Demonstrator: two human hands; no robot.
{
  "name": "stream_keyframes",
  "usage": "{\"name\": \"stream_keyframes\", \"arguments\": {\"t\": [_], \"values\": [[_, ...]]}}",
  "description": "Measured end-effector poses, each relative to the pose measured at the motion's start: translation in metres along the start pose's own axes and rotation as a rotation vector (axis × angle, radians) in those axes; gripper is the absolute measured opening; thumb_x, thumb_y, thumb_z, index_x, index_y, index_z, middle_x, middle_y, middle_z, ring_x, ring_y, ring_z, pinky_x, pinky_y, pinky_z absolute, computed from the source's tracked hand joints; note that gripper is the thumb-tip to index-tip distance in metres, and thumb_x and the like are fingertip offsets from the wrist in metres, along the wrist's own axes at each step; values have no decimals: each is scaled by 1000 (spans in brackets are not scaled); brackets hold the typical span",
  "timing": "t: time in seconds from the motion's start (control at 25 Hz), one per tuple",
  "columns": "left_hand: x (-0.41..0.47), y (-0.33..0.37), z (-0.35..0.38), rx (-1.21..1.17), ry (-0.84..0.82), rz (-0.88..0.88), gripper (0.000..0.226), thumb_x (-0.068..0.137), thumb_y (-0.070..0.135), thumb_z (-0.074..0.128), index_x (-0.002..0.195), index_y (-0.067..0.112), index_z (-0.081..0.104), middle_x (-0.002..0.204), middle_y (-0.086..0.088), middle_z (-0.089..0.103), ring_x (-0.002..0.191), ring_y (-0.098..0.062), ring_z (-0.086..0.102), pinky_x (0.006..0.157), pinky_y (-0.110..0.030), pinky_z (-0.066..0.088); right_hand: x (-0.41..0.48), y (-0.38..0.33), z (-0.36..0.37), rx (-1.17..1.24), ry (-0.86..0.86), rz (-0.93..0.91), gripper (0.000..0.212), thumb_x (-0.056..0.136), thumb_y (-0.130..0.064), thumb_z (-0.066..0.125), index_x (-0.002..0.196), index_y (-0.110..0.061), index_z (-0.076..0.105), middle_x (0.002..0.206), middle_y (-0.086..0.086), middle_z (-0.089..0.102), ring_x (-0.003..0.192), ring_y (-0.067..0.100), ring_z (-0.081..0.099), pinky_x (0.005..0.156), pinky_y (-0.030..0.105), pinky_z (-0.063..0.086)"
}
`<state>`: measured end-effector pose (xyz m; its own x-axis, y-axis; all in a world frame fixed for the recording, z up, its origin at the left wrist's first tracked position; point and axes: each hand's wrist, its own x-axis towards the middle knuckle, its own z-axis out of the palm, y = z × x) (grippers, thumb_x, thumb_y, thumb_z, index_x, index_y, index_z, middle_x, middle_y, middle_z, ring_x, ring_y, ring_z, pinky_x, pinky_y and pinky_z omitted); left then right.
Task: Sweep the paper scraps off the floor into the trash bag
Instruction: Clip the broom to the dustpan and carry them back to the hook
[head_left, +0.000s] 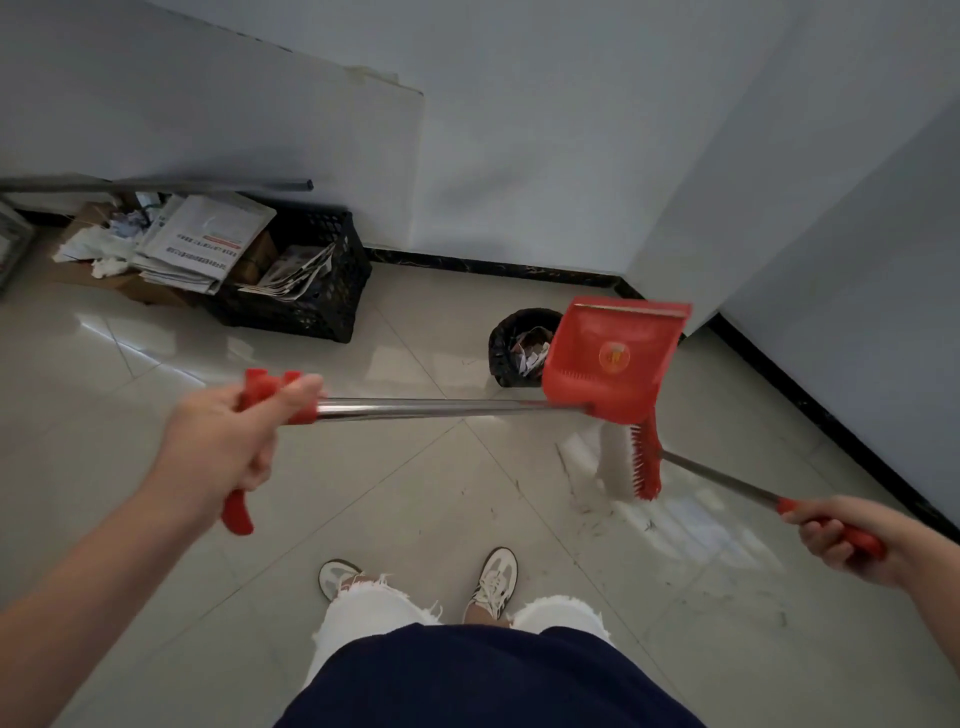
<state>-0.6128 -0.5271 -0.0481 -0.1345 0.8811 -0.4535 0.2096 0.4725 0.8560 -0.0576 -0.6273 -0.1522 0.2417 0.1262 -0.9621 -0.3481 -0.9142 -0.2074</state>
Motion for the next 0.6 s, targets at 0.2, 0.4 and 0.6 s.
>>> {"name": "stream_keyframes", "arguments": {"t": [0.2,0.4,0.6], "values": [[-5,-8,107,614,-201,451,29,76,59,70,76,31,75,50,6,53,47,-9,44,47,-26,33,5,12,26,-99,48,-31,11,86,7,49,84,-4,47,40,3,42,23,5,37,27,10,26],[27,-78,187,1117,-406,652,46,86,68,47,94,28,69,78,3,69,80,-21,66,56,-29,34,13,37,65,-124,73,-45,16,85,7,49,78,-7,45,35,1,41,22,6,38,27,11,28],[62,-146,232,1276,-521,725,61,79,73,37,94,25,70,80,1,73,75,-23,70,57,-33,51,8,68,140,-182,20,-58,24,82,9,46,71,-13,42,34,1,39,24,7,37,34,11,32]]}}
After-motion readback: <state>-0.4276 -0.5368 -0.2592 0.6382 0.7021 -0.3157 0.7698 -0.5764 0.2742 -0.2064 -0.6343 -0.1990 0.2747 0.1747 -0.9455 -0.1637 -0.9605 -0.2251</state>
